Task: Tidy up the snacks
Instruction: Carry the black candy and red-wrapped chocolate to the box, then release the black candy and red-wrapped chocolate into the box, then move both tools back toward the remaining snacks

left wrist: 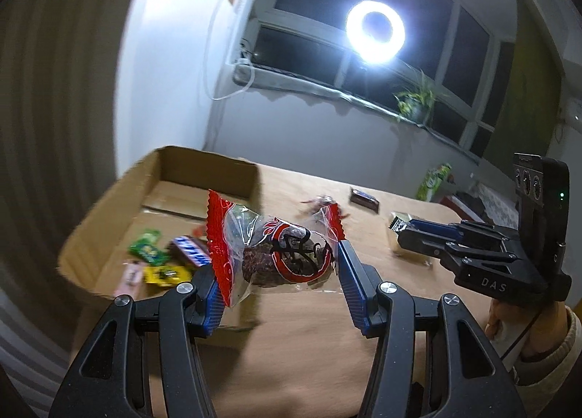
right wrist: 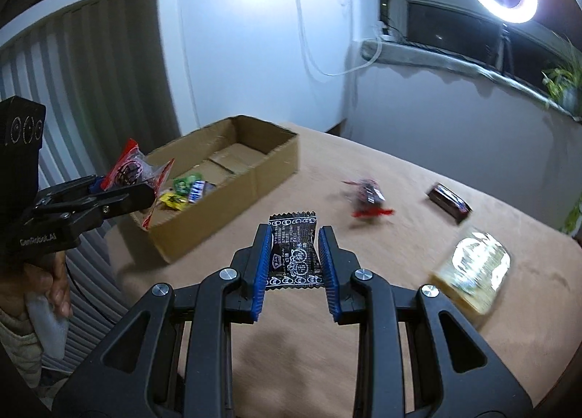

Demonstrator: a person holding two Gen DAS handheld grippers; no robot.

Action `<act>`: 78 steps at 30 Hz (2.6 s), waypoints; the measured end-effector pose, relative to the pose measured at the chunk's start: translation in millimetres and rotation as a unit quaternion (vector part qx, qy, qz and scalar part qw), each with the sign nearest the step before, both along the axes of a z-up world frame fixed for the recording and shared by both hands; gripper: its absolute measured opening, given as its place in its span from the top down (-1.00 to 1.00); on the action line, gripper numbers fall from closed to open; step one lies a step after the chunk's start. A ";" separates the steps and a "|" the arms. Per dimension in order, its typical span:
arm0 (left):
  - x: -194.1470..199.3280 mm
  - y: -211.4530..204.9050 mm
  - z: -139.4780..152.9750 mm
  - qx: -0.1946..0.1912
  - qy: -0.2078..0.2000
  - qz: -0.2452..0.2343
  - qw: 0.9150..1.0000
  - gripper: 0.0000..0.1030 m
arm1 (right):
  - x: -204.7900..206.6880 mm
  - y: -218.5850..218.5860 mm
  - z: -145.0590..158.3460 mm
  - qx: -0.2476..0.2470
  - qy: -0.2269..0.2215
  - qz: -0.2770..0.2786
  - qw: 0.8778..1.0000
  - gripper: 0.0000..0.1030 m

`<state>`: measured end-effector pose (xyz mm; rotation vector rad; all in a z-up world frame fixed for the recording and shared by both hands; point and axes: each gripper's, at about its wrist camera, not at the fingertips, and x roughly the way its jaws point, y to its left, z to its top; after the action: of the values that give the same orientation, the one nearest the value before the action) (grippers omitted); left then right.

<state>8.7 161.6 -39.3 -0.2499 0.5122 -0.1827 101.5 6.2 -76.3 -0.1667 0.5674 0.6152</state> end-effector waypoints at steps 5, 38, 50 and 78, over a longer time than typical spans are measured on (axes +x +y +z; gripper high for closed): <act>-4.6 26.0 -4.3 -0.008 0.000 0.020 1.000 -0.05 | 0.3 33.8 3.7 -0.011 -0.004 0.025 1.000 0.46; 3.9 64.6 11.5 0.071 0.009 0.110 0.991 -0.54 | 29.1 125.3 9.7 -0.006 -0.027 0.080 0.996 0.06; 3.4 46.1 15.0 0.077 0.012 0.094 0.993 -0.55 | 19.8 106.7 8.7 0.000 -0.026 0.074 0.997 -0.12; 78.2 -112.8 -9.4 0.078 0.067 -0.075 0.992 -0.55 | 61.8 -85.3 -9.4 0.017 0.007 -0.062 0.998 -0.20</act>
<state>86.9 48.8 -48.7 -0.0704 0.6765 -0.2720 163.3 -79.1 -85.7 -0.0951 0.5755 0.5062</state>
